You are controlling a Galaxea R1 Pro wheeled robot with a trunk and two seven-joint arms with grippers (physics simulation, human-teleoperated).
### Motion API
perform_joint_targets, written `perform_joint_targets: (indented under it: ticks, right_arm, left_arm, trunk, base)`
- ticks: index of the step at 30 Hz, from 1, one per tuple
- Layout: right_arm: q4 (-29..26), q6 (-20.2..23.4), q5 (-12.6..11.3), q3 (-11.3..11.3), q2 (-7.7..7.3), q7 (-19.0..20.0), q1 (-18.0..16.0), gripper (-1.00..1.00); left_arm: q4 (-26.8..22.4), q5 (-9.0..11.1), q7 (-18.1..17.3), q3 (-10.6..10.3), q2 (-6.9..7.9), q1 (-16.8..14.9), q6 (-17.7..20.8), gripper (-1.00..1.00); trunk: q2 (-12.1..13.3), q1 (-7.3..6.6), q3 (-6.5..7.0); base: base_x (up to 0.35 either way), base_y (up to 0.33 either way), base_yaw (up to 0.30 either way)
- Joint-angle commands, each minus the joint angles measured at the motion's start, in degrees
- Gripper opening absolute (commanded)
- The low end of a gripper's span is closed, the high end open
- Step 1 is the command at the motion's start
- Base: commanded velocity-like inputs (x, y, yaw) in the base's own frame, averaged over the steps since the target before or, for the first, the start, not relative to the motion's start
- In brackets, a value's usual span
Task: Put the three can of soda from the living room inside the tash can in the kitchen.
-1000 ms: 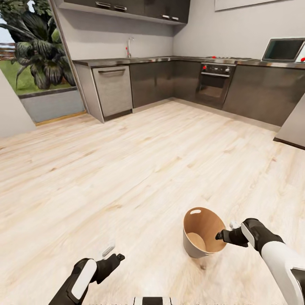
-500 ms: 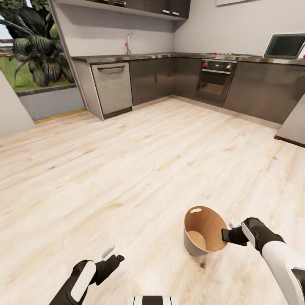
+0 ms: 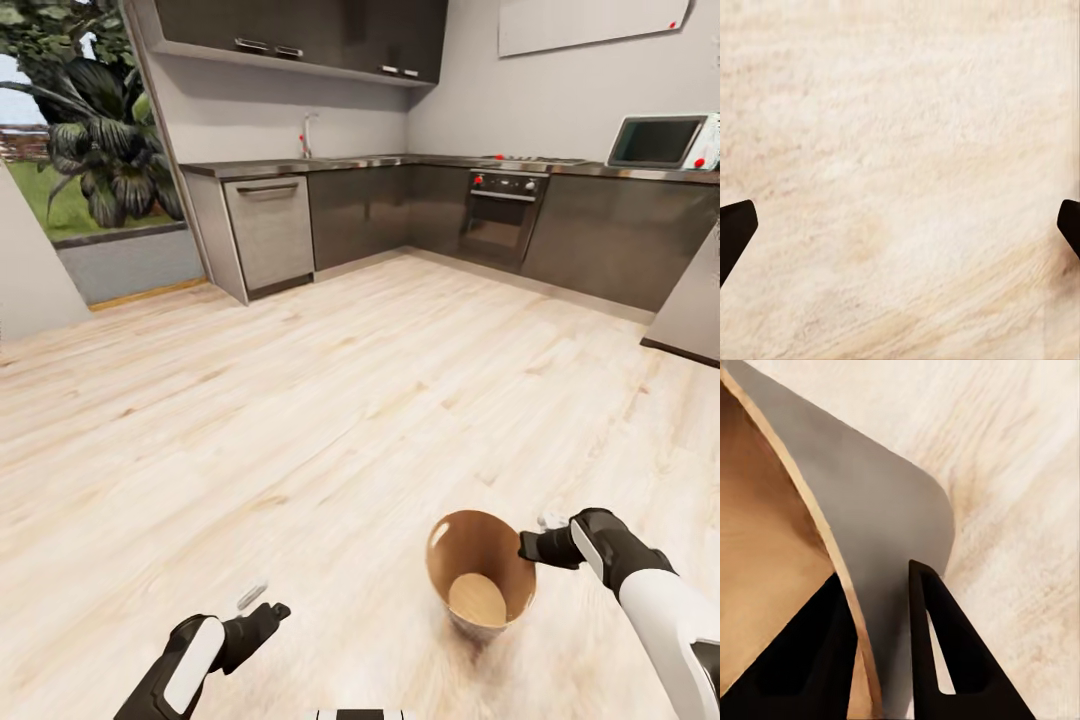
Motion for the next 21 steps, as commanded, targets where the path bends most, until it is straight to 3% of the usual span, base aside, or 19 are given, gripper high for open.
perform_joint_targets:
  ticks: [1,21]
  right_arm:
    - [-0.25,0.19,-0.91,-0.05,0.00,0.03,0.02,-1.00]
    - [-2.82,0.38,-1.10,0.16,0.00,0.27,0.40,-1.00]
  left_arm:
    - [0.00,0.00,0.00,0.00,0.01,0.00,0.00,1.00]
    - [0.01,0.00,-0.02,0.00,0.03,0.00,0.00,1.00]
  trunk:
    - [0.01,-0.03,0.23]
    - [0.28,-0.54,4.66]
  base:
    - [0.000,0.000,0.000]
    - [0.000,0.000,0.000]
